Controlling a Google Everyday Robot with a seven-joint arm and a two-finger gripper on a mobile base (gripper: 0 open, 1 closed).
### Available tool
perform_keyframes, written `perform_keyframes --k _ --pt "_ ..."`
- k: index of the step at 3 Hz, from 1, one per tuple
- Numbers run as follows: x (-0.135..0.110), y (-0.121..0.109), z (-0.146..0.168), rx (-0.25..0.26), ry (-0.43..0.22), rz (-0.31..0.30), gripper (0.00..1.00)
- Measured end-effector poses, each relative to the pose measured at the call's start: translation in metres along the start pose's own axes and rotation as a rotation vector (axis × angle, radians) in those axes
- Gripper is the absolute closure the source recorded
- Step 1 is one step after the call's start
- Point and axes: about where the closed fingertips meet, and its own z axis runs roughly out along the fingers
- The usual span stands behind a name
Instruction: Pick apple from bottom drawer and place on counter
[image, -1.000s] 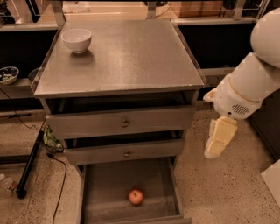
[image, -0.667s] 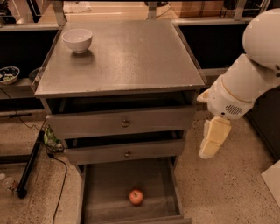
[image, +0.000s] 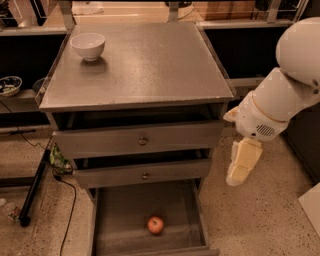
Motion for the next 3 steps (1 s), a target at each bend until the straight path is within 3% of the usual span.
perform_keyframes --k 2,3 --pt "0.012 0.009 0.057 -0.016 -0.056 -0.015 0.0" --pt "0.025 0.01 0.113 -0.06 -0.09 -0.011 0.0"
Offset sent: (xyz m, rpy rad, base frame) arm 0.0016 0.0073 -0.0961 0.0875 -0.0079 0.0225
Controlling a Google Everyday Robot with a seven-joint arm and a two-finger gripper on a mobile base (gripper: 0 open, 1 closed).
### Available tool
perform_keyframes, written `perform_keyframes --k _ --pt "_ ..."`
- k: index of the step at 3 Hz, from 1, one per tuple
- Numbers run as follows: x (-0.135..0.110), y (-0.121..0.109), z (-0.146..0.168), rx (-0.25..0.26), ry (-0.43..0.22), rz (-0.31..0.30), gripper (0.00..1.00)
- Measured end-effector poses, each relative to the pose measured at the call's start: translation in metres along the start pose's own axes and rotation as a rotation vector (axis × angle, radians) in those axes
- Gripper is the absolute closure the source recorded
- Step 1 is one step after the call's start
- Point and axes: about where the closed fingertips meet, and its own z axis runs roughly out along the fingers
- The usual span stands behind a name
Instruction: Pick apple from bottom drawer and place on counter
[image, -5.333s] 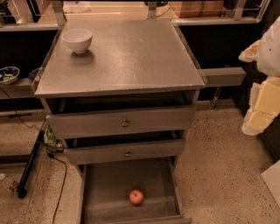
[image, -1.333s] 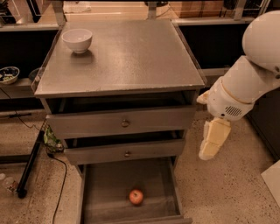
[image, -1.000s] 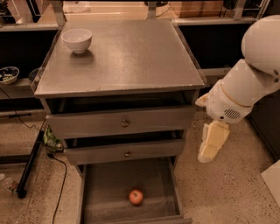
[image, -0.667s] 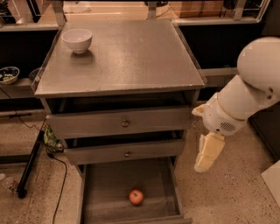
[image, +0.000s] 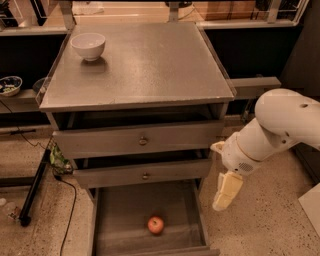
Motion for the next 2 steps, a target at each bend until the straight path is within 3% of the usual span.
perform_keyframes --k 1,2 --pt "0.0 0.0 0.0 0.0 0.0 0.0 0.0" --pt "0.0078 0.0005 0.0012 0.039 0.027 0.002 0.0"
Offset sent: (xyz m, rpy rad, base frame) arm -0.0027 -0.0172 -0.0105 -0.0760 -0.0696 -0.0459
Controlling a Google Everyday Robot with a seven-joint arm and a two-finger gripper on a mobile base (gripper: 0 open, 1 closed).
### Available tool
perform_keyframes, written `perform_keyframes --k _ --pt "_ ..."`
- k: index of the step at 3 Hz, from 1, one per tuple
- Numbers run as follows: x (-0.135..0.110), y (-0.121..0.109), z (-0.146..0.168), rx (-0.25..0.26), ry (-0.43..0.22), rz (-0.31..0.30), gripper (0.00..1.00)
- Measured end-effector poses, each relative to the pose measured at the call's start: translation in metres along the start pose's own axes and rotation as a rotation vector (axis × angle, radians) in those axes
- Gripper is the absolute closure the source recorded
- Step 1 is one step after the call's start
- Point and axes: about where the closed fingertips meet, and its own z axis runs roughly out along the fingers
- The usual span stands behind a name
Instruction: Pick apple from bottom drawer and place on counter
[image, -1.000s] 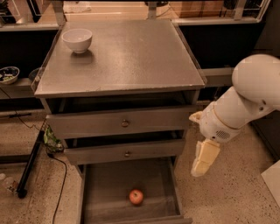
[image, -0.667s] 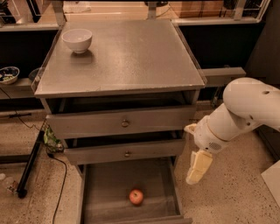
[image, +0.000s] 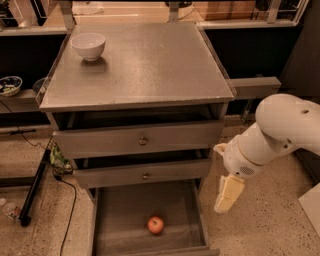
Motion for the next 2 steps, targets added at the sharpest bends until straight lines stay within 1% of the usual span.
perform_keyframes --k 1,2 --pt "0.022 0.0 0.007 0.065 0.065 -0.002 0.0" --pt "0.045 -0.003 0.012 0.141 0.108 0.001 0.0"
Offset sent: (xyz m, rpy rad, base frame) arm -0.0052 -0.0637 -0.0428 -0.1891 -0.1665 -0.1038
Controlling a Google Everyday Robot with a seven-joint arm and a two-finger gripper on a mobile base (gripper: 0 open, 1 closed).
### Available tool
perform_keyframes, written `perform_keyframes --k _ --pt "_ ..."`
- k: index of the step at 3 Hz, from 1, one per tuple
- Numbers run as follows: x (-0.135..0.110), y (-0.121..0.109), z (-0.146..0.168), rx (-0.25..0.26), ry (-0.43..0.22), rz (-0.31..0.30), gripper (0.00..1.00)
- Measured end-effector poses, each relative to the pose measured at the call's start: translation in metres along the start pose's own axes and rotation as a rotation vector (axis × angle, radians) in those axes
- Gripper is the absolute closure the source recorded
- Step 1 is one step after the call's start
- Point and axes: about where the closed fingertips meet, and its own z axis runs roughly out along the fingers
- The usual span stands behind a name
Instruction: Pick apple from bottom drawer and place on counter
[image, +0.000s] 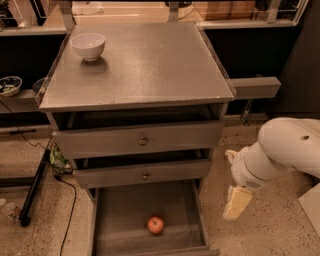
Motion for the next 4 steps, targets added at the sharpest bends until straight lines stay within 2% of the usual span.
perform_keyframes --k 1,3,4 --pt "0.0 0.0 0.0 0.0 0.0 0.0 0.0" --pt "-0.006 -0.001 0.046 0.001 -0.057 0.015 0.0" --pt "-0.021 -0.017 0.093 -0.038 -0.118 0.01 0.0"
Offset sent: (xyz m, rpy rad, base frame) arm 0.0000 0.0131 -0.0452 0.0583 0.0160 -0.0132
